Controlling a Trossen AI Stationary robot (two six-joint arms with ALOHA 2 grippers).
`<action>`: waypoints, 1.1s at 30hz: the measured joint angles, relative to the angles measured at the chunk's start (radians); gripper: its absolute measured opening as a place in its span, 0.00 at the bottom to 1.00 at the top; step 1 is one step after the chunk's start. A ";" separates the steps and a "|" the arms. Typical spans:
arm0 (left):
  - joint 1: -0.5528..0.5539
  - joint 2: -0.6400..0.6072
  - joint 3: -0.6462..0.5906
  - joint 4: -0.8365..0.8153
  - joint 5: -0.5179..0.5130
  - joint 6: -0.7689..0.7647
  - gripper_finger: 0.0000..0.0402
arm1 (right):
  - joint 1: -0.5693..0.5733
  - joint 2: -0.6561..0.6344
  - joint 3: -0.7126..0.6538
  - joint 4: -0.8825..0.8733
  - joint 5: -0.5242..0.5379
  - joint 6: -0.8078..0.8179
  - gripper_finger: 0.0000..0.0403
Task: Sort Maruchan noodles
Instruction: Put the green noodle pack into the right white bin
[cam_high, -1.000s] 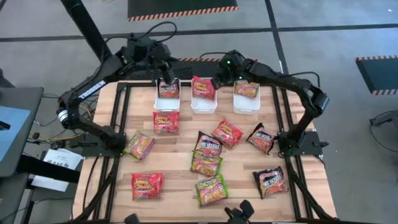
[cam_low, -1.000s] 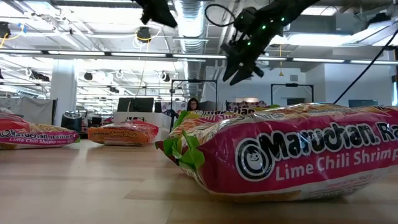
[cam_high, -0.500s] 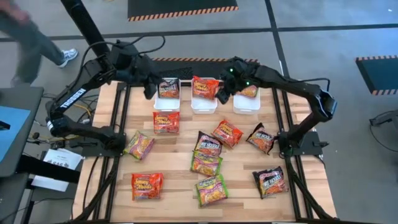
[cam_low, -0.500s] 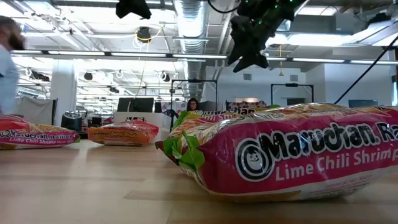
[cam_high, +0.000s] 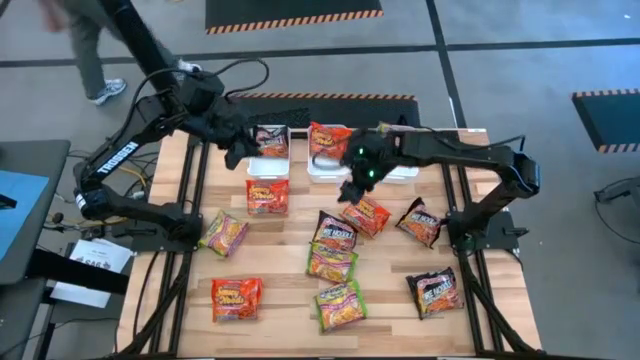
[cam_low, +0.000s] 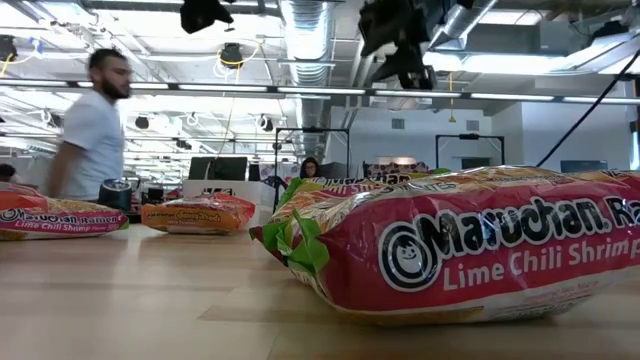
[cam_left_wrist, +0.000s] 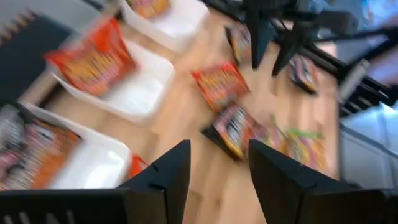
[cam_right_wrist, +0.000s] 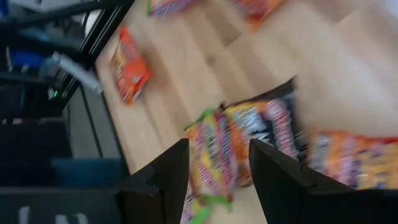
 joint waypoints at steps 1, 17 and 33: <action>-0.008 0.000 0.000 -0.033 0.022 0.003 0.37 | 0.023 0.000 0.000 0.001 0.000 0.009 0.48; -0.317 0.000 0.000 -0.177 0.035 0.001 0.37 | 0.259 0.086 -0.001 -0.068 0.061 0.126 0.58; -0.613 0.000 -0.005 -0.189 -0.126 -0.138 0.37 | 0.324 0.280 0.000 -0.037 0.122 0.034 0.60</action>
